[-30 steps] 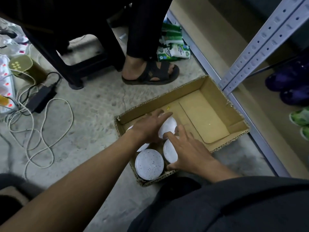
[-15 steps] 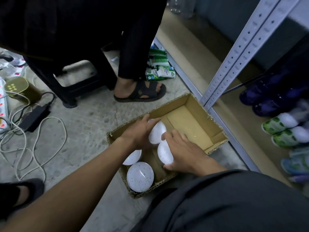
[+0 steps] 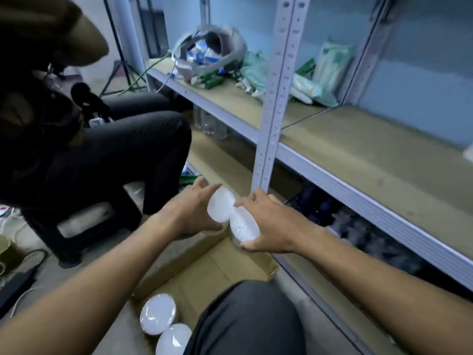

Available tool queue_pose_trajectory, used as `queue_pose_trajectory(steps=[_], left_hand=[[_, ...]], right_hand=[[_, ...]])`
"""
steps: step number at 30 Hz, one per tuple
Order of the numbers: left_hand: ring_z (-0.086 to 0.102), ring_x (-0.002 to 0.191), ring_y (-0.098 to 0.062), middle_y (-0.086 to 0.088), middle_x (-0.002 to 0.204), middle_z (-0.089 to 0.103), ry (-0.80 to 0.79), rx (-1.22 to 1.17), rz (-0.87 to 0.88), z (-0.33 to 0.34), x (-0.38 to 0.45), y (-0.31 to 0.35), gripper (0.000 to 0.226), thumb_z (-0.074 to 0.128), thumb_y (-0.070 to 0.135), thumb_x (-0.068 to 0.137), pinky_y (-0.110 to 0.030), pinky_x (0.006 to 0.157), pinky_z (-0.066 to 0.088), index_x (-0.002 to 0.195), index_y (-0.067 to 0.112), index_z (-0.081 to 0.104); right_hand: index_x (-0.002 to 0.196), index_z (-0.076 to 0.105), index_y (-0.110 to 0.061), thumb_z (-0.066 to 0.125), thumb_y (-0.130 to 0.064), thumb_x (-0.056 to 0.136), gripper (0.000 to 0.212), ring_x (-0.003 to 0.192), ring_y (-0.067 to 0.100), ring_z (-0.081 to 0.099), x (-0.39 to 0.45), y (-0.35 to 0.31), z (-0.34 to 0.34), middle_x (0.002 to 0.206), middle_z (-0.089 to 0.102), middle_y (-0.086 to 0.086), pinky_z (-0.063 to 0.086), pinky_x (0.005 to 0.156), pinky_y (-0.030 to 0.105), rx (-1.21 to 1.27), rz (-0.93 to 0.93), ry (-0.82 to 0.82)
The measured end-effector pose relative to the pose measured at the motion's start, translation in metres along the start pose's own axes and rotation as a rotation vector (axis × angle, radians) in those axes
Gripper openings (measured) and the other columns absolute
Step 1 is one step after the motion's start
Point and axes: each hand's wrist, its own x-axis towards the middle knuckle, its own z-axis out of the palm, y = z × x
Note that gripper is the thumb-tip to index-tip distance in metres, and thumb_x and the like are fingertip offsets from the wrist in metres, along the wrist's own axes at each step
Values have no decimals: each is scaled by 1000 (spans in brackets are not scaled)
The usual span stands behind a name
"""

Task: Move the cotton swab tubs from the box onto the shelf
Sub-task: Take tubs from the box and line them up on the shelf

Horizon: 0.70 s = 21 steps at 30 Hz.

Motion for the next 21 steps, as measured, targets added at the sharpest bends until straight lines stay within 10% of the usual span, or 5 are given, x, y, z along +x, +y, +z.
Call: queue_pose_trajectory(steps=[21], left_hand=[[52,121,-28,-5,133,49,113,-85,585,-122,48,370,98,79,63,63,-35,100,43,147,28,40]], right_hand=[[142,40,-43,69,-69,62,89,114,17,53,-307,93,-225,126,41,-8,44,87,31,-120,626,320]])
